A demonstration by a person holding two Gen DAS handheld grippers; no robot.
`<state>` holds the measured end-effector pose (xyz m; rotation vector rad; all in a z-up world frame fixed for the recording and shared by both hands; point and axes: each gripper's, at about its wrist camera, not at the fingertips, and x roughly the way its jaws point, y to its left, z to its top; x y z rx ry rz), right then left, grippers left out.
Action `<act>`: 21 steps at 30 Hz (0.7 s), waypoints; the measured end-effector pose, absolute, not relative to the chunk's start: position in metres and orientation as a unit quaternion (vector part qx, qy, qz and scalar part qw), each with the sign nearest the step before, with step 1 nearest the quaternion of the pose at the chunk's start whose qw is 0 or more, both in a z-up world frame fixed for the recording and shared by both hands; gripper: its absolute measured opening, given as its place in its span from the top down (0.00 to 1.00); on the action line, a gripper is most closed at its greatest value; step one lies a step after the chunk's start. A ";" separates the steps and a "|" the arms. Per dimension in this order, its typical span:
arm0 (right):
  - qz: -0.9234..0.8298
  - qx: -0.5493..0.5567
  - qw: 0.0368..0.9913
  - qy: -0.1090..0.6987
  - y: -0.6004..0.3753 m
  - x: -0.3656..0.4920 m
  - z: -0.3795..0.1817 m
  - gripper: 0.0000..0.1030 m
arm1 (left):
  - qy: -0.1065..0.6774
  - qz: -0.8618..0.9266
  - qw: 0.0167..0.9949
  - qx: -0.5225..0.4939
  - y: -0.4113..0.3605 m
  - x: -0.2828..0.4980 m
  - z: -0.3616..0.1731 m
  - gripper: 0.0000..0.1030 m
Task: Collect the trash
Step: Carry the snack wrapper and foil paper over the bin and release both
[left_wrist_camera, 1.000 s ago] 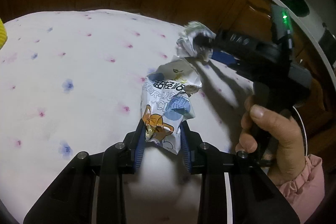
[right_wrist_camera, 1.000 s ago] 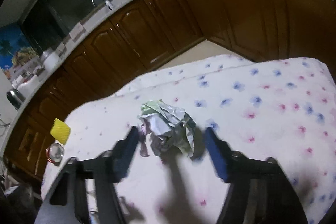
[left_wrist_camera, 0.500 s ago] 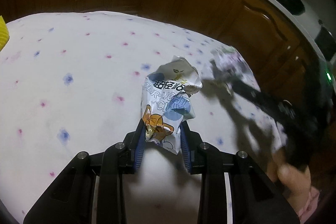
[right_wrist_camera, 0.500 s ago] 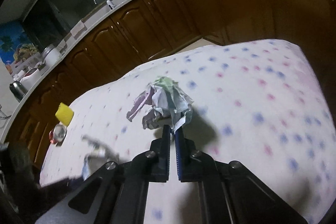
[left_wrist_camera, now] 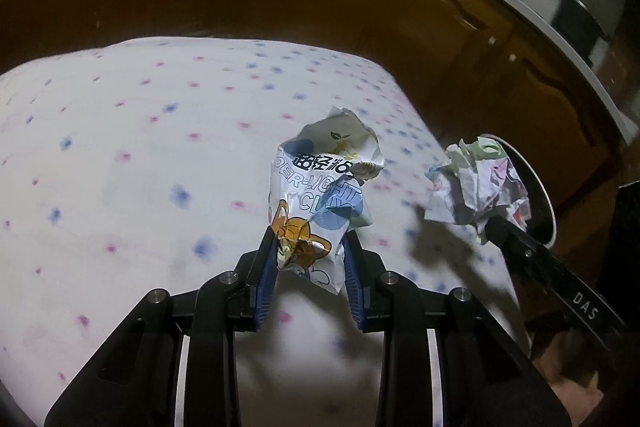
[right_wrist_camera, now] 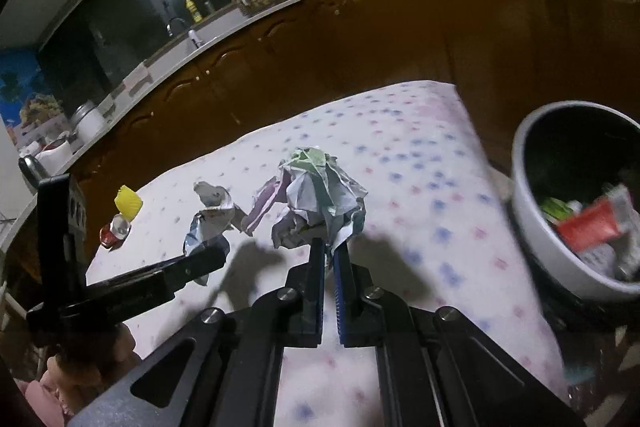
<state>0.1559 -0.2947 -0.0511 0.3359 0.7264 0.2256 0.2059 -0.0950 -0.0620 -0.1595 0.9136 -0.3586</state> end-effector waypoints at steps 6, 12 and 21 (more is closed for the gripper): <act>0.082 0.177 0.920 0.341 -0.322 0.126 -0.046 0.96 | 0.435 -0.201 0.876 -0.049 -0.132 0.191 -0.053 0.72; 0.059 0.191 0.924 0.326 -0.351 0.104 -0.037 0.96 | 0.423 -0.221 0.878 -0.023 -0.167 0.183 -0.041 0.72; 0.027 0.204 0.929 0.307 -0.387 0.086 -0.027 0.96 | 0.413 -0.241 0.878 0.000 -0.205 0.181 -0.030 0.72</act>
